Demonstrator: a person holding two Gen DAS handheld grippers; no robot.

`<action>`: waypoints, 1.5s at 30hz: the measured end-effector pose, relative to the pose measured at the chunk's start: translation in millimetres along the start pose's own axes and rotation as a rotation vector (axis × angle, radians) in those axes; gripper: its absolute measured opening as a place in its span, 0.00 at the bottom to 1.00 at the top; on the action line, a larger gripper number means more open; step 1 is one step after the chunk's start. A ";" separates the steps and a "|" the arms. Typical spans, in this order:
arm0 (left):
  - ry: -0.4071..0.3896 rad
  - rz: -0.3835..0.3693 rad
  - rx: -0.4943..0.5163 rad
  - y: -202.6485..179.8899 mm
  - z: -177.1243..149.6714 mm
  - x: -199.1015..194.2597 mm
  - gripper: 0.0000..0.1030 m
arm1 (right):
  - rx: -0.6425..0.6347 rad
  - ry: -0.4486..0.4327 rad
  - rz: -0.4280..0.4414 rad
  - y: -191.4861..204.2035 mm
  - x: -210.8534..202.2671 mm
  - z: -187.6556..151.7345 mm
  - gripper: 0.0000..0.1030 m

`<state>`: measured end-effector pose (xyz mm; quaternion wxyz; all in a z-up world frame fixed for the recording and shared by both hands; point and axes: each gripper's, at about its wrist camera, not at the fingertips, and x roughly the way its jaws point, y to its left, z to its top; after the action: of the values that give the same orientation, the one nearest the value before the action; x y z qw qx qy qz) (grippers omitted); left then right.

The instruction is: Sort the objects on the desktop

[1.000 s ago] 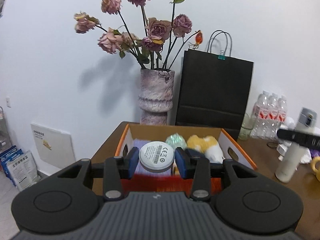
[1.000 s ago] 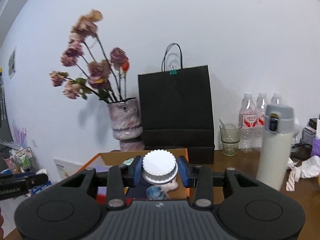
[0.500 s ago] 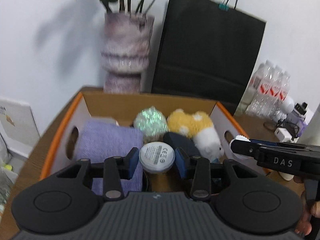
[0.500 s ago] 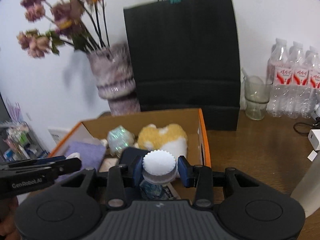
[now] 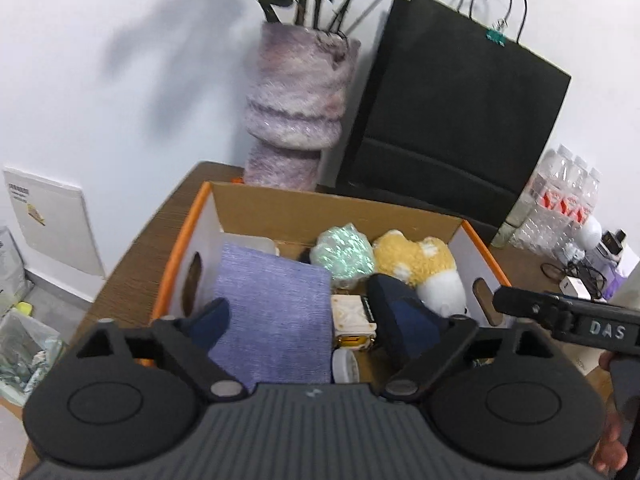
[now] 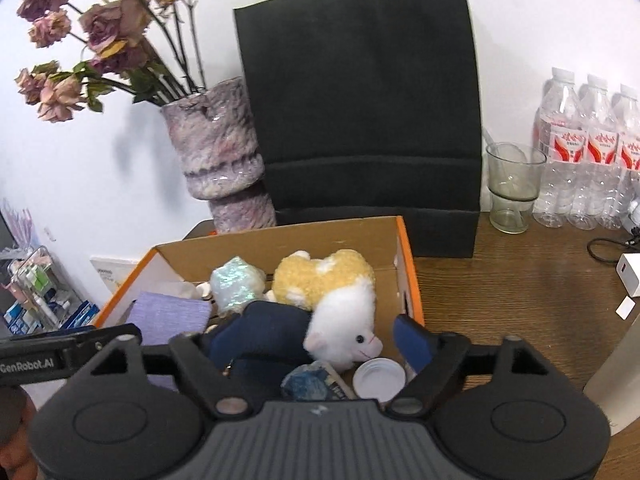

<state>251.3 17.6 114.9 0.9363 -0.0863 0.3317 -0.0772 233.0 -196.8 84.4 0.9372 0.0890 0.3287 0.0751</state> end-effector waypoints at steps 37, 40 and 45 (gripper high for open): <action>0.096 0.141 0.078 -11.2 -203.7 -130.4 1.00 | -0.049 0.040 0.026 44.0 -141.8 -200.3 0.96; 0.093 0.146 0.090 -10.3 -216.0 -132.3 1.00 | -0.071 -0.007 0.008 46.5 -152.3 -217.8 0.96; 0.081 0.202 0.134 -13.9 -228.8 -129.3 1.00 | -0.113 -0.009 -0.032 48.5 -149.6 -230.7 0.96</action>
<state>5.6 5.0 21.4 0.9288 0.0137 0.3703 -0.0080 -31.8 -152.3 7.8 0.9433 0.0311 0.3211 0.0781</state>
